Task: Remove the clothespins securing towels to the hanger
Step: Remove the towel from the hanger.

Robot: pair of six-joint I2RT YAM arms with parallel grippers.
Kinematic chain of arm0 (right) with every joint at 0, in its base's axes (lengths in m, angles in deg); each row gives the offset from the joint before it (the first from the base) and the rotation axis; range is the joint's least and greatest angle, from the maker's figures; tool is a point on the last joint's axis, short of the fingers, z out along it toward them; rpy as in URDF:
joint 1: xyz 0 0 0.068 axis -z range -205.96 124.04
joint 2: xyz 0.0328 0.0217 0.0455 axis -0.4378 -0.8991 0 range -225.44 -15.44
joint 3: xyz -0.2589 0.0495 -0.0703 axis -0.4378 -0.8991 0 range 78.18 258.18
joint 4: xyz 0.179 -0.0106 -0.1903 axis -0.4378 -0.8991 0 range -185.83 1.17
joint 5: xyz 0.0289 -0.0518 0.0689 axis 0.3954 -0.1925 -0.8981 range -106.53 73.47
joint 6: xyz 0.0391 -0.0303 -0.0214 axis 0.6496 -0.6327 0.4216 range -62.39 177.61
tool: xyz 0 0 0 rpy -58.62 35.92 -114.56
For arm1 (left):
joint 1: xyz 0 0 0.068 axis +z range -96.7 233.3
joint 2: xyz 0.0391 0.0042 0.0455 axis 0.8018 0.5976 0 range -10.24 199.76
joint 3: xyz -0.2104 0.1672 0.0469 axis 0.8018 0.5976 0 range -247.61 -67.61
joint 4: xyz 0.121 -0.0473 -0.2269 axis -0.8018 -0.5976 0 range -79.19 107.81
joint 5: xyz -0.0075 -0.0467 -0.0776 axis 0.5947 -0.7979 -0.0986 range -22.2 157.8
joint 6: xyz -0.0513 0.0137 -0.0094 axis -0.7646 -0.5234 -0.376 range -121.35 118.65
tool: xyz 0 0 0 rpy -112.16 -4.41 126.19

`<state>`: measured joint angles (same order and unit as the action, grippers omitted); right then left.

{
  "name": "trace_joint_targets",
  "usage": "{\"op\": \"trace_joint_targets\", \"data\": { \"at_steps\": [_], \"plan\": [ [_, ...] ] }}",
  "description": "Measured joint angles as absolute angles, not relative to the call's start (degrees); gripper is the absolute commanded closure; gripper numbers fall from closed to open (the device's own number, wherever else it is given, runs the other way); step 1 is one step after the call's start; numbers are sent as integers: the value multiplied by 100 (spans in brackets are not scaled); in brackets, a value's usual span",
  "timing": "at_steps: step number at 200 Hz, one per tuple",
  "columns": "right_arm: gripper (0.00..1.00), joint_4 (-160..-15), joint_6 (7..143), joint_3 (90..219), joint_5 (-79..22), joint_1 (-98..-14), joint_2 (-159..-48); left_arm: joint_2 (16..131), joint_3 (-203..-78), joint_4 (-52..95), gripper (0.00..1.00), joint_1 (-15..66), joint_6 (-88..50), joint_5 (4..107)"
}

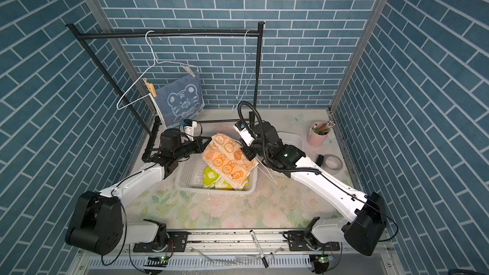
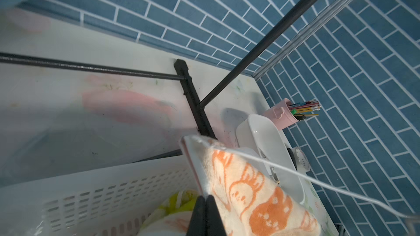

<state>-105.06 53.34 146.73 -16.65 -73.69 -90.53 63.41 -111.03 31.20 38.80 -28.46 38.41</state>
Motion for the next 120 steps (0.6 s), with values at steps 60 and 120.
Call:
{"op": "trace_joint_targets", "data": {
  "at_steps": [60, 120],
  "plan": [
    [100, -10672, 5336, 14916, -1475, -7369, -9059, 5108, -11204, 2202, 100, 3880, -2510, 4018],
    [100, -10637, 5430, 14949, -1494, -7369, -9051, 4835, -11420, 1815, 95, 3880, -2459, 4045]
  ]
}}
